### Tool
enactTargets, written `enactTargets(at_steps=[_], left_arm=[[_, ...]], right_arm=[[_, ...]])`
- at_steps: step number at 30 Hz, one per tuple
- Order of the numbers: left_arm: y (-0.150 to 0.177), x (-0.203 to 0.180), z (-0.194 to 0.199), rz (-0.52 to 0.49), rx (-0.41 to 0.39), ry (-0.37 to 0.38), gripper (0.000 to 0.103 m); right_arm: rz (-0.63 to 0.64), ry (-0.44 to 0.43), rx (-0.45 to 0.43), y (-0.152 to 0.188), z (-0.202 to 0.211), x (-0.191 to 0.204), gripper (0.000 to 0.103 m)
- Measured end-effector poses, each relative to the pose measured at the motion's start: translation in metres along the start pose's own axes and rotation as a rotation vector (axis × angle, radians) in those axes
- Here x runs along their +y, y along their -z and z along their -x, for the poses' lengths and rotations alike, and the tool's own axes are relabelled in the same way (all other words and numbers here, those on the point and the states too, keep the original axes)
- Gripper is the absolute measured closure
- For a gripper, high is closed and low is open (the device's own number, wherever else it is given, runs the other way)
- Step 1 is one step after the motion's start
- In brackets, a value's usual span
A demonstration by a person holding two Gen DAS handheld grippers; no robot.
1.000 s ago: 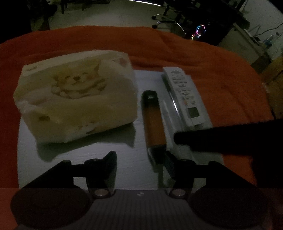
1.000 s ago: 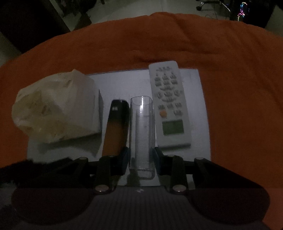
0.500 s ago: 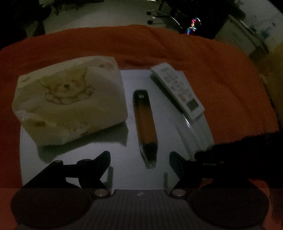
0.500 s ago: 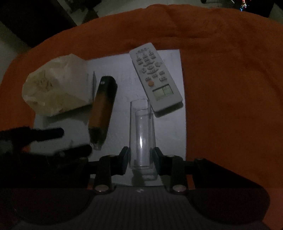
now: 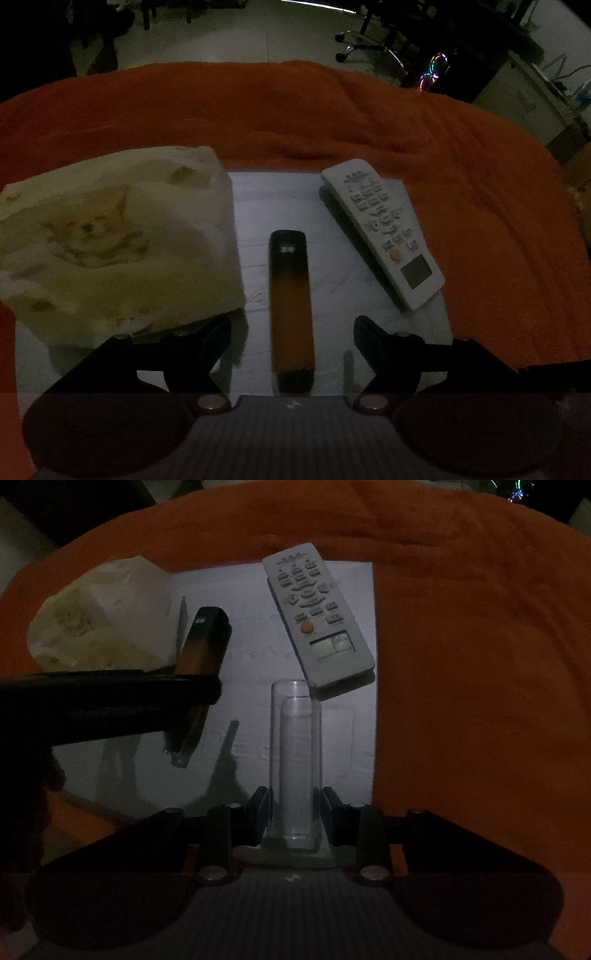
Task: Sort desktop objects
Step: 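Close the left tool on the orange-and-black tube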
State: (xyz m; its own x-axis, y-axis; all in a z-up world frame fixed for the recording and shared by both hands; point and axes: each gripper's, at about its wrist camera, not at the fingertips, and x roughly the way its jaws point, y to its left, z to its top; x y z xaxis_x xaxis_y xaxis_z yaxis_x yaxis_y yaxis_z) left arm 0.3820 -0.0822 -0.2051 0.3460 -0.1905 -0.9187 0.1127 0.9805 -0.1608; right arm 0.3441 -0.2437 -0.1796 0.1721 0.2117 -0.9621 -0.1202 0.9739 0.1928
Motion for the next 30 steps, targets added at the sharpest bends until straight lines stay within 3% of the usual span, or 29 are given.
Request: enactTargets(at_steps=[8,10,12,14,30], left_arm=[[-0.007,0.0,-0.014,0.006,-0.006,-0.034,0.032],[-0.007,0.0,-0.015,0.002,-0.011,-0.038,0.039],[-0.005,-0.002,-0.013,-0.026,-0.025,-0.045,0.07],[-0.003,-0.004,-0.011,-0.053,-0.028,-0.043,0.081],[0.01,-0.004,0.03,-0.079,-0.051,-0.034,0.082]], right_arm=[[0.024,0.03,-0.006,-0.007,-0.006,0.01,0.064],[0.029,0.036,-0.009,-0.007,-0.008,0.012,0.064],[0.041,0.047,-0.011,-0.006,-0.01,0.014,0.069],[0.064,0.064,-0.023,-0.003,-0.008,0.018,0.071],[0.001,0.047,-0.095,0.001,0.029,0.017,0.071]])
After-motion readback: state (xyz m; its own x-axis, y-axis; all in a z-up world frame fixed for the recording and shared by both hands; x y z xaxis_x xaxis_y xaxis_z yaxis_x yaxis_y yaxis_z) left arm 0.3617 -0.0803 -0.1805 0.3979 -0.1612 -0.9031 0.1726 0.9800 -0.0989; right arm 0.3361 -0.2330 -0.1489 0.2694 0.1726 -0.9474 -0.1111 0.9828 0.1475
